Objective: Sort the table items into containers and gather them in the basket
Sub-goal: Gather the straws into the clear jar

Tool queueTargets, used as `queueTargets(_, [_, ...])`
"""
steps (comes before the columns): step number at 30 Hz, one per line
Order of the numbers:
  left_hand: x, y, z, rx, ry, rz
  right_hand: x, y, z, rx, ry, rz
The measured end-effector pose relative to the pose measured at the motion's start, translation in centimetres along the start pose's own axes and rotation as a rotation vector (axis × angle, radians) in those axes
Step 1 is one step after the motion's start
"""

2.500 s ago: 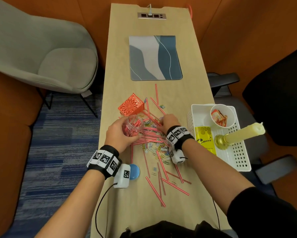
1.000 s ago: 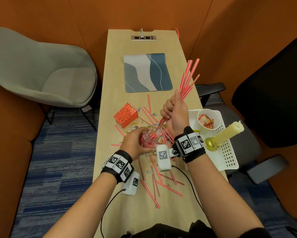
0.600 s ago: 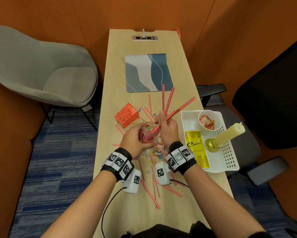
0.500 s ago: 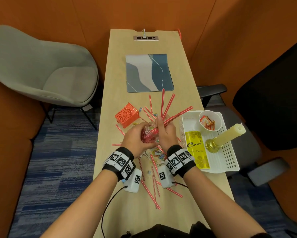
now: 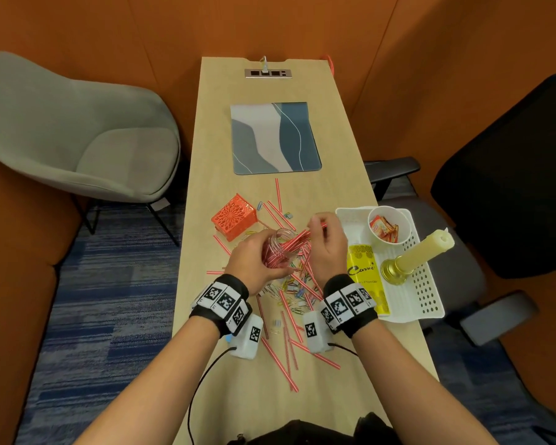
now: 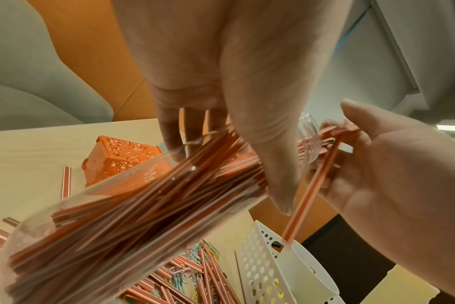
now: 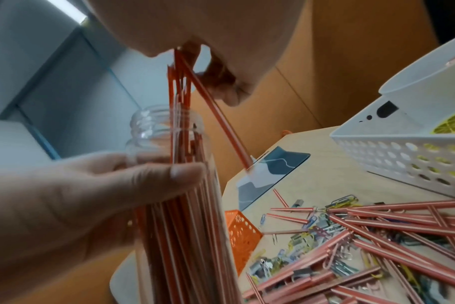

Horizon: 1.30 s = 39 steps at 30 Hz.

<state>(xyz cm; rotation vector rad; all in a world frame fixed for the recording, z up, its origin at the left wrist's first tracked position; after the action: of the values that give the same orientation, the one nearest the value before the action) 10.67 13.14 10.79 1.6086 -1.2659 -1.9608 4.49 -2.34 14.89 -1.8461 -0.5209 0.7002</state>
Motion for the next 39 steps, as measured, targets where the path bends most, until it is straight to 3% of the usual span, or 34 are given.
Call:
queueTargets(3, [-0.1, -0.1, 0.1, -0.002, -0.002, -0.006, -1.1, 0.1, -0.6, 0.039, 0.035, -0.007])
queueTargets(8, [0.1, 0.2, 0.1, 0.000, -0.014, -0.009, 1.1, -0.5, 0.8, -0.023, -0.263, 0.099])
queueTargets(15, [0.0, -0.5, 0.1, -0.022, -0.006, -0.021, -0.9, -1.0, -1.5, -0.075, -0.138, 0.099])
queueTargets(21, [0.5, -0.3, -0.3, 0.014, -0.030, -0.041, 1.3, 0.4, 0.1, -0.009, -0.366, 0.149])
queueTargets(27, [0.4, -1.3, -0.7, -0.015, -0.025, -0.005, 0.0, 0.3, -1.5, 0.080, -0.226, 0.096])
queueTargets(32, [0.6, -1.4, -1.5, -0.018, -0.022, 0.046, 2.2, 0.5, -0.8, -0.007, -0.521, 0.289])
queueTargets(33, [0.6, -1.6, -1.7, -0.024, -0.017, 0.060, 2.1, 0.9, -1.2, 0.052, -0.486, 0.218])
queueTargets(35, [0.2, -1.7, -1.9, -0.033, -0.005, 0.079, 0.8, 2.5, -3.0, 0.220, -0.243, 0.046])
queueTargets(37, [-0.2, -2.1, -2.1, -0.041, 0.010, 0.088, -0.2, 5.7, -4.4, 0.331, -0.064, 0.084])
queueTargets(39, [-0.6, -2.5, -2.2, -0.052, 0.020, 0.080, 0.7, 9.7, -5.0, 0.382, -0.206, 0.419])
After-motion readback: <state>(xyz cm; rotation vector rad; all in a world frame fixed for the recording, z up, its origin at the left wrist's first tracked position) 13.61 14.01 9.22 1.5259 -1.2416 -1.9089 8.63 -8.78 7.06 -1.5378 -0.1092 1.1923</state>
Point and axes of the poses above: each hand's wrist, its own z-axis away from the middle knuckle, its own x-axis out of the palm, y = z × x, the point moved 6 cm from there along -z, towards the middle knuckle, and after that the axes turned 9 degrees about y, right-handed, at the moved point
